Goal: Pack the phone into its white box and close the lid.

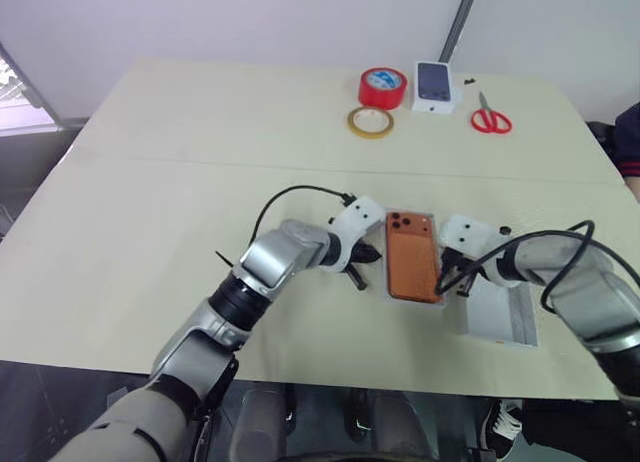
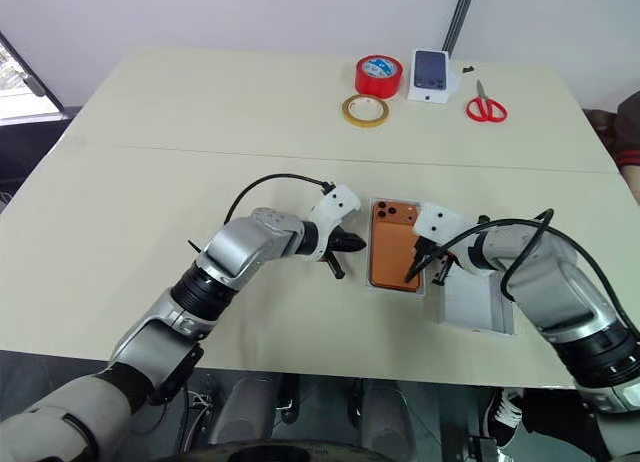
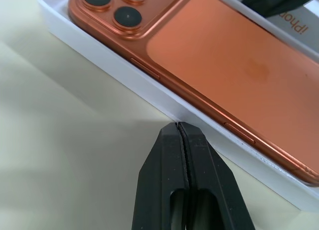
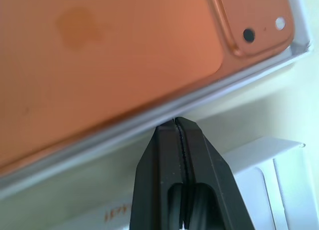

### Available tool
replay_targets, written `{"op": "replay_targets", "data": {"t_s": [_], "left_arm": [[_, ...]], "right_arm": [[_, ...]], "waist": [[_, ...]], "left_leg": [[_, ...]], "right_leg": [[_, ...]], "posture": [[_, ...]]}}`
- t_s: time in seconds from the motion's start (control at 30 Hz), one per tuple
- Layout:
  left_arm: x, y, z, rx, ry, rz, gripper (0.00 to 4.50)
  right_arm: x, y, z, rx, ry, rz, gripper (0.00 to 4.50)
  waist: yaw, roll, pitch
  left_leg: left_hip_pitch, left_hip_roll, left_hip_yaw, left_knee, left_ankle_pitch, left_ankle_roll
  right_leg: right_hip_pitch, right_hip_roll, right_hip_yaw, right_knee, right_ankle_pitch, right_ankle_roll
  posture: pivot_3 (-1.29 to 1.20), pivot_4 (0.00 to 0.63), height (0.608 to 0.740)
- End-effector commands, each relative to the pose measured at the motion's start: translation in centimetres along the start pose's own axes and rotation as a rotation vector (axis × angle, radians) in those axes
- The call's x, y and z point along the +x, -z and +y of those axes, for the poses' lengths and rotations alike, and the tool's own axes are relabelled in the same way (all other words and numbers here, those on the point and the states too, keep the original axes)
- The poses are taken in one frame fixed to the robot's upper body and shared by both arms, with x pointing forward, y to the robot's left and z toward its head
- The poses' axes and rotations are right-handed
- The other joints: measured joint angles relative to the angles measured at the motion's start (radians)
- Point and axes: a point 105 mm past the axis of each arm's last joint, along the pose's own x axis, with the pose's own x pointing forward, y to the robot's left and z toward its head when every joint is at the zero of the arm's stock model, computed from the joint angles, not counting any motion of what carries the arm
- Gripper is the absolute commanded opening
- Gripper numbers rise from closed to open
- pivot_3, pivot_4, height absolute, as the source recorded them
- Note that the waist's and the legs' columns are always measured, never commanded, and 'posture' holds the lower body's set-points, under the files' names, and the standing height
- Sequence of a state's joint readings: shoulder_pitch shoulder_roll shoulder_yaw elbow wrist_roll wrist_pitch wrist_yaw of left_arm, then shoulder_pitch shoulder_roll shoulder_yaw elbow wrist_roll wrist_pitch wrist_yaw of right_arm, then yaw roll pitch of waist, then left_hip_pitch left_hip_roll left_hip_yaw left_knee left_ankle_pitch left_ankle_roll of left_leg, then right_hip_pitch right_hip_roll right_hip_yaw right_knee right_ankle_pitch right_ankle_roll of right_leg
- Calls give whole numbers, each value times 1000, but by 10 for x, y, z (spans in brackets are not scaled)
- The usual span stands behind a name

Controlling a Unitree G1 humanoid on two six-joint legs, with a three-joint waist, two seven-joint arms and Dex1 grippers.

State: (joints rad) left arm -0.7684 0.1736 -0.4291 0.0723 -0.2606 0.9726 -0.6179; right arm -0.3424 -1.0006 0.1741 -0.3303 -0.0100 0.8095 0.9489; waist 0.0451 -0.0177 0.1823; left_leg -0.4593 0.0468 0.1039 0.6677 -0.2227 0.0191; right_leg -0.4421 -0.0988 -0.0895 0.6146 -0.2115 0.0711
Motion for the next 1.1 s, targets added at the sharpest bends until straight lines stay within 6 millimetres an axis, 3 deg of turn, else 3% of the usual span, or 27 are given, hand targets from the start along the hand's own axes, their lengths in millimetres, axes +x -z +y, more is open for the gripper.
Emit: {"op": "replay_targets", "data": {"t_s": [0.03, 0.23, 0.27, 0.37, 0.53, 0.73, 1.1], "left_arm": [[-25, -16, 8, 8, -23, -88, 30], [-64, -10, 25, 85, -109, -189, 30], [-69, -10, 23, 119, -101, -219, 8], [-82, -6, 10, 180, -47, -299, 0], [-92, 1, -5, 281, 7, -353, 0], [-92, 4, -12, 328, 57, -353, 0], [-89, 1, -15, 330, 59, -382, 0]], "right_arm": [[-26, -7, -17, 2, 39, -33, 0], [-47, -12, -25, 263, -10, -81, 0], [-48, -10, -24, 315, -20, -69, 253], [-49, -8, -21, 480, -40, -31, 1318], [-43, -1, -24, 698, 7, 48, 3947], [-31, 11, -27, 795, 27, 85, 3947], [-20, 21, 2, 810, -29, 165, 3947]], "waist": [[-7, 0, 0], [-18, 1, 0], [-18, 1, 0], [-16, 1, 0], [-11, 1, 0], [-8, 1, 0], [-7, 1, 0]], "left_leg": [[0, 0, 0, 0, 0, 0], [2, 2, 0, -1, 0, -1], [2, 2, 0, -1, 0, -1], [2, 2, 0, -1, 0, -1], [2, 2, 0, 0, 0, -1], [0, 1, 1, 0, 0, -1], [1, 1, 1, 0, 0, -1]], "right_leg": [[0, 0, 0, 0, 0, 0], [0, 2, 0, 3, 0, 0], [0, 2, 0, 3, 0, 0], [0, 1, 0, 3, 0, 0], [0, -1, 0, 2, 0, -1], [-1, -1, 1, 1, 0, -1], [-1, 1, 1, 2, 1, 0]], "posture": [[0, 150, 736], [0, 150, 736], [0, 150, 736], [0, 150, 736], [0, 150, 736], [0, 150, 736], [0, 150, 736]]}}
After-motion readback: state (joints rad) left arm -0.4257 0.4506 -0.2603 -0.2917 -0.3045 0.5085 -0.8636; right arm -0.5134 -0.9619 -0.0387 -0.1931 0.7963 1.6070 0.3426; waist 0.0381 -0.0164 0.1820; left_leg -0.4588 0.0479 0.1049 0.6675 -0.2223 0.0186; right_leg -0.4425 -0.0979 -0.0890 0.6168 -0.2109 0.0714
